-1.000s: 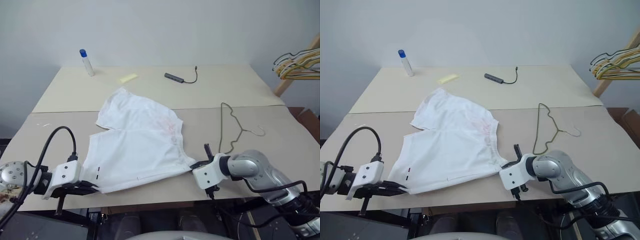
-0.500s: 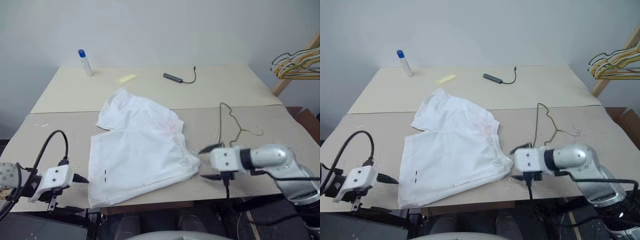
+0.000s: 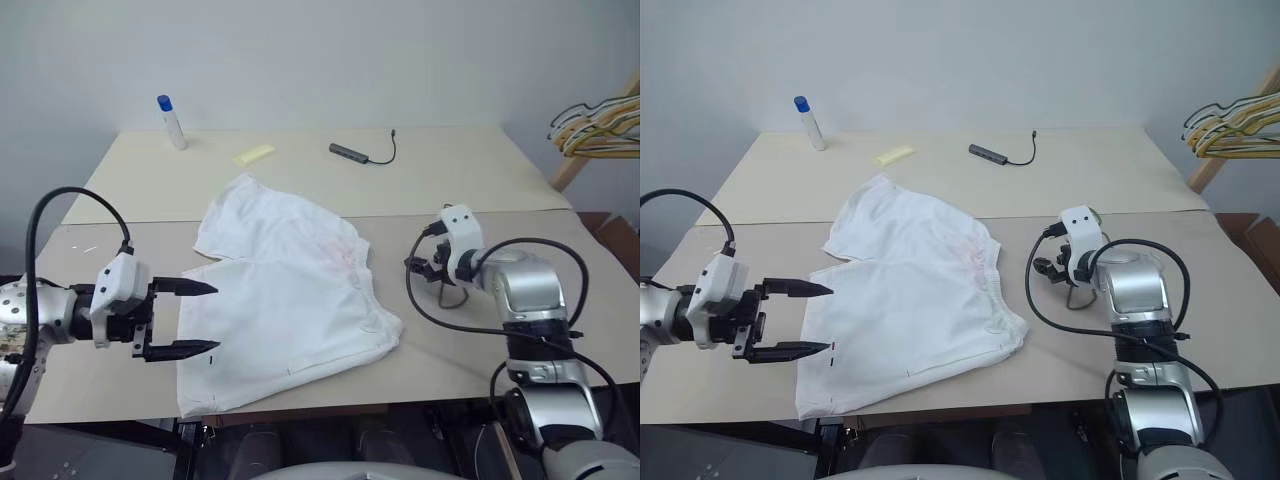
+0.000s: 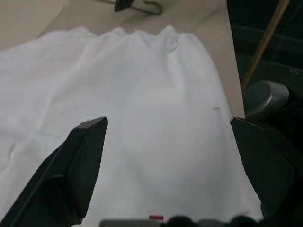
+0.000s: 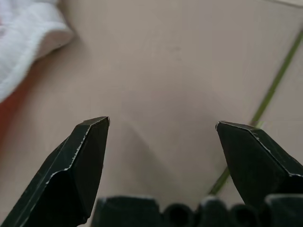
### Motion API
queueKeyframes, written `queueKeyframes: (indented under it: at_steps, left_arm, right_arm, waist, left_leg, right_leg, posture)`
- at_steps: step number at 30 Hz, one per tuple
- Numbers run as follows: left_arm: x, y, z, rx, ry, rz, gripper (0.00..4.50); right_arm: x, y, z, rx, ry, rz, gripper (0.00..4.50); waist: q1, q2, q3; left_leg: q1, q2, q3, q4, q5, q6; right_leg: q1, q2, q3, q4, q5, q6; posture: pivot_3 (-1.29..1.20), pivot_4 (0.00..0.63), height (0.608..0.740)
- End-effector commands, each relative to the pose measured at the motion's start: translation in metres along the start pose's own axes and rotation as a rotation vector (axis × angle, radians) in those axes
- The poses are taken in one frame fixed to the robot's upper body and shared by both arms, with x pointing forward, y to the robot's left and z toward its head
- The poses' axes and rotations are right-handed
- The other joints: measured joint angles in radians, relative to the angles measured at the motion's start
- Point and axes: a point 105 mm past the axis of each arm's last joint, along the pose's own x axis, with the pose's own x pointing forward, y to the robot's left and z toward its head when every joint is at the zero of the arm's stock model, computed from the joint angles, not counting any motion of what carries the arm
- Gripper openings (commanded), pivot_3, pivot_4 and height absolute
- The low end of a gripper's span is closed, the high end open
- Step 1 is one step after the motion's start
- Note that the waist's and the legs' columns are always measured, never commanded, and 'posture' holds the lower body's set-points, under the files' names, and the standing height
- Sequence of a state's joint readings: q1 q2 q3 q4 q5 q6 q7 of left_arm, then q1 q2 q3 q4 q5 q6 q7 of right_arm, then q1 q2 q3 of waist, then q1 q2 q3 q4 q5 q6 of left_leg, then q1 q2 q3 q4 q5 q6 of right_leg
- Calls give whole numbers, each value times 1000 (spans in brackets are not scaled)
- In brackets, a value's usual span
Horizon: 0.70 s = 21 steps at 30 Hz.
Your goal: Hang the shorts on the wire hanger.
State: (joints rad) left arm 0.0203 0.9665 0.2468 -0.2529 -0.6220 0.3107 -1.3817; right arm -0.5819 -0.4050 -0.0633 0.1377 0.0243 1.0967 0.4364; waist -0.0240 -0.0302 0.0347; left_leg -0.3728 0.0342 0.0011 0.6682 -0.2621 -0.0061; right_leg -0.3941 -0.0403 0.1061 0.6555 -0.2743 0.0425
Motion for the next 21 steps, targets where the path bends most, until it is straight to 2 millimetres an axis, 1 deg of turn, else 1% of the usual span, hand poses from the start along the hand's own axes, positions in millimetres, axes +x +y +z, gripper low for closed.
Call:
queueKeyframes:
  at_steps: [1, 4, 7, 10, 11, 13, 17, 21]
  left_arm:
    - [8, -4, 15, 22, -60, -18, 4500]
    - [13, -7, 15, 18, -68, -26, 4500]
    - [16, -10, 14, 15, -70, -33, 4500]
    - [16, -11, 14, 14, -75, -37, 4500]
    - [16, -11, 14, 15, -77, -37, 4500]
    - [16, -10, 14, 25, -81, -29, 4500]
    - [18, -9, 16, 35, -90, -25, 4500]
    - [21, -9, 18, 42, -97, -30, 4500]
  right_arm:
    - [0, -20, 14, 35, -60, -123, 4184]
    - [7, -23, 8, 106, -52, -125, 4184]
    - [12, -20, 2, 148, -26, -103, 4184]
    - [15, -12, -2, 177, -1, -52, 4184]
    - [16, -8, -6, 156, 20, -35, 4018]
    - [19, -7, -12, 153, 48, -41, 3650]
    - [24, -3, -24, 143, 100, -35, 2267]
    - [25, -1, -28, 146, 120, -35, 864]
  waist:
    - [-7, 0, 0]
    - [-24, 0, 0]
    - [-41, 0, 0]
    - [-55, 0, 0]
    - [-57, 0, 0]
    - [-61, 0, 0]
    - [-71, -1, 0]
    - [-74, -1, -1]
  left_leg:
    - [0, 0, 0, 0, 0, 0]
    - [1, 0, 0, 0, 0, 0]
    - [2, 0, 0, 0, 0, 0]
    - [2, 0, -1, 0, 0, 0]
    - [2, 0, -1, 0, 0, 0]
    - [3, 0, -1, 0, 0, 0]
    - [5, 0, -2, 0, 0, 0]
    - [5, 1, -3, 0, 0, 0]
  right_leg:
    - [0, 0, 0, 0, 0, 0]
    - [0, 0, 0, 1, 0, 0]
    - [1, 0, 0, 1, 0, 0]
    - [1, 1, 0, 1, 0, 0]
    - [1, 1, 1, 1, 0, 0]
    - [2, 1, 0, 1, 0, 0]
    - [5, 1, 0, 0, 0, 0]
    - [5, 1, 0, 0, 0, 0]
  posture:
    - [-3, 0, 740]
    - [-1, 0, 740]
    - [3, 0, 740]
    - [5, 0, 740]
    - [7, 0, 740]
    - [11, 0, 740]
    - [13, 0, 740]
    - [9, 0, 740]
